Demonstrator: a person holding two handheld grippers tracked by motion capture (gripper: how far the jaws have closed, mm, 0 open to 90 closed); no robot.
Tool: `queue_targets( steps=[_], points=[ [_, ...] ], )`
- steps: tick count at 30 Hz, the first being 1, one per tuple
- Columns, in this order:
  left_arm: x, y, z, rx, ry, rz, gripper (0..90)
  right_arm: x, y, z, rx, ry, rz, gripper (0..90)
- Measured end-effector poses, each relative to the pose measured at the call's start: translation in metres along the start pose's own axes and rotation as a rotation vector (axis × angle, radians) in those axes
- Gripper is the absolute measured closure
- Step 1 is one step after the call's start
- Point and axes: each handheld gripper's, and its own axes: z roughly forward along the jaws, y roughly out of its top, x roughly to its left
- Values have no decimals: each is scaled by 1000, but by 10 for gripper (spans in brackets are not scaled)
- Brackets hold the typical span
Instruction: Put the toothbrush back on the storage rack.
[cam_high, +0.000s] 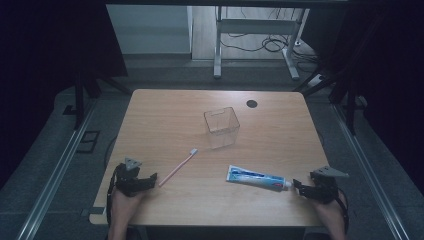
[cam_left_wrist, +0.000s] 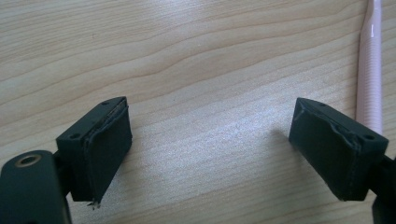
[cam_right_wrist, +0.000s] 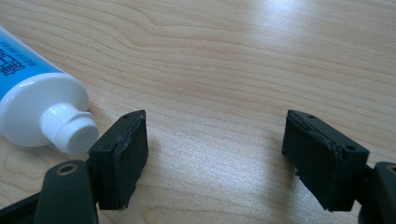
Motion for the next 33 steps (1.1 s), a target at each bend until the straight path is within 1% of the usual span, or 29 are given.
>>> queue_targets(
  steps=[18,33],
  points=[
    [0,0,0,-2,-1,0,134,0,0,0,2,7,-8,203],
    [0,0,0,-3,-15,19,140,1,0,0,4,12,-13,198]
  ],
)
